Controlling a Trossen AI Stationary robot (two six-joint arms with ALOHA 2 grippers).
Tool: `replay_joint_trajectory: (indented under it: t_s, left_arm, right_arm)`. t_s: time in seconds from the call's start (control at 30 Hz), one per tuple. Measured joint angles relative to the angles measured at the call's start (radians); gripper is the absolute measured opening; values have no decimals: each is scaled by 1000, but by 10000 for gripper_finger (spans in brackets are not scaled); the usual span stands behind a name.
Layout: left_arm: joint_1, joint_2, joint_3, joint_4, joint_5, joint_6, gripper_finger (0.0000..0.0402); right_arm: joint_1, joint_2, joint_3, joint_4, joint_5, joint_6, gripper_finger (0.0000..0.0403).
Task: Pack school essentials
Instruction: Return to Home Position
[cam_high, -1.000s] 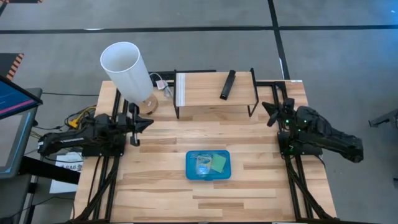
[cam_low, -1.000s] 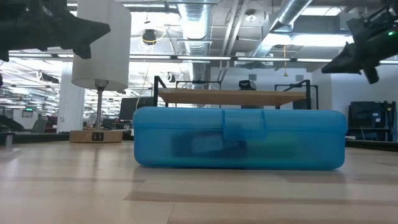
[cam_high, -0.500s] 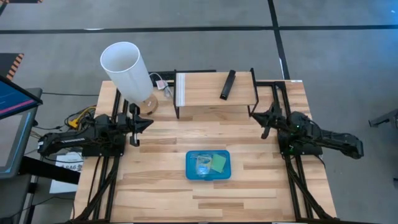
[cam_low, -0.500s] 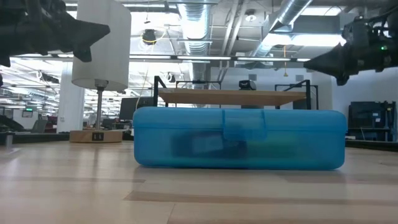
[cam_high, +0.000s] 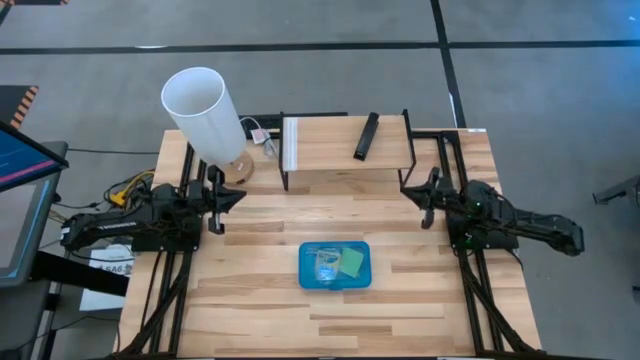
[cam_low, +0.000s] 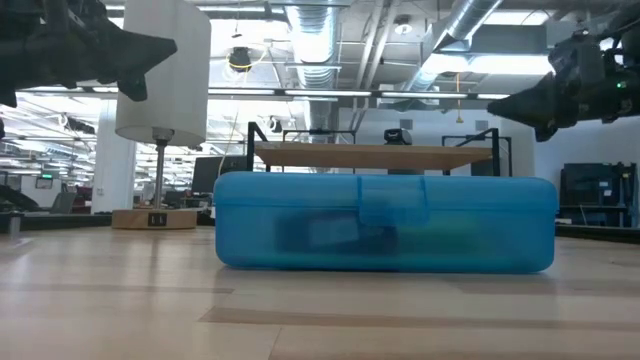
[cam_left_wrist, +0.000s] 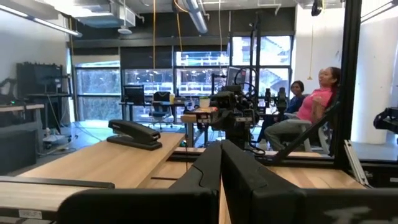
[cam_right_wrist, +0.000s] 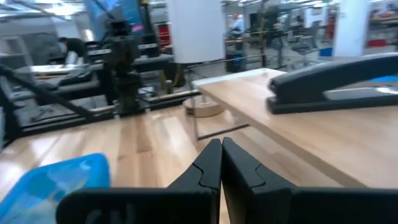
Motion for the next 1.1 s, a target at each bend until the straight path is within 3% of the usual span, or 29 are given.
replay_joint_trajectory:
  t_s: [0.13,0.3,0.77,1.1]
  left_arm:
    - [-1,0,0,5,-19,2,0]
    - [-1,0,-1,-7,-56,15,0]
    - [0,4,0,-345,-73,2,0]
    - [0,23,10,-367,-70,0,0]
  right_arm:
    - [0,0,-3,17,-54,-1,33]
    - [-7,-1,-2,2,-28,-6,31]
    - [-13,2,0,-23,-25,-8,32]
    - [-13,2,0,-26,-23,-8,31]
